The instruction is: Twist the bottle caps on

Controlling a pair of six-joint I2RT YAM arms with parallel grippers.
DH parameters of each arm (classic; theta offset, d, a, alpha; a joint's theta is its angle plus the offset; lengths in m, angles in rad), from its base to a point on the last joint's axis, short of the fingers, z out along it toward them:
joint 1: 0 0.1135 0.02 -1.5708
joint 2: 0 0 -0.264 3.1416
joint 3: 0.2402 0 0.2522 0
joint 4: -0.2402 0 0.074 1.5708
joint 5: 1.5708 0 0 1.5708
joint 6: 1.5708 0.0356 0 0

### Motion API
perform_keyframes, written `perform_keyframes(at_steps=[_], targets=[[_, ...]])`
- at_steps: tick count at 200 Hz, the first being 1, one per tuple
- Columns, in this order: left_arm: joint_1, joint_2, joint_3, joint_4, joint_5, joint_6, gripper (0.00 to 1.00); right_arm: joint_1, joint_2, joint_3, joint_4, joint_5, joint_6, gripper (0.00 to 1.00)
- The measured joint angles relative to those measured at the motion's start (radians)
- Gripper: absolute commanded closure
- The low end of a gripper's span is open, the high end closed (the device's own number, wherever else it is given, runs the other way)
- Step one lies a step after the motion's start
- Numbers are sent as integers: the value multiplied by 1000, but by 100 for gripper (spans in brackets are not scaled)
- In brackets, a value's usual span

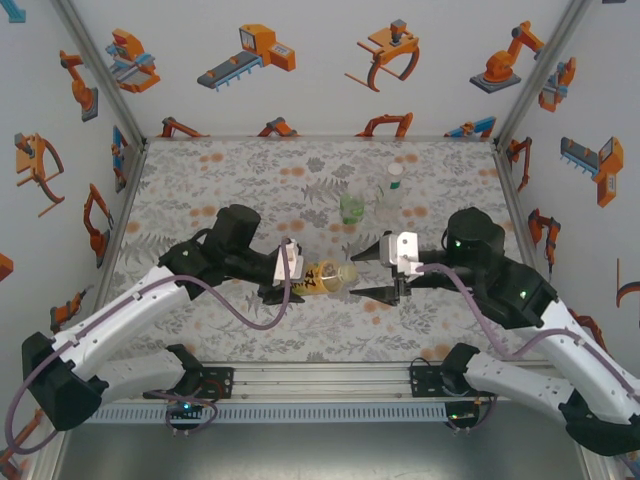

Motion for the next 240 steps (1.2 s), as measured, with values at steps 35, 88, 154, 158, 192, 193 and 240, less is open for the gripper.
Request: perform_keyframes(at_steps=[35, 88, 154, 158, 192, 193, 240], targets=[[-4, 1, 0, -11, 9, 0, 100, 0, 16, 0, -5, 6, -33, 55], [-3, 1, 1, -13, 8, 0, 100, 0, 16, 0, -4, 8, -42, 62], [-3, 1, 6, -19, 0, 0, 100, 3, 16, 0, -2, 13, -15, 85], [-3, 1, 6, -19, -3, 0, 100, 3, 16, -2, 3, 16, -7, 85], [-3, -3, 8, -22, -55, 0, 100, 3, 2, -50, 68, 59, 107, 88], [-3, -3, 8, -23, -56, 0, 100, 3, 0, -55, 74, 63, 113, 88], [-1, -21, 4, -13, -151, -8, 100, 3, -29, -153, 224, 203, 417, 100]])
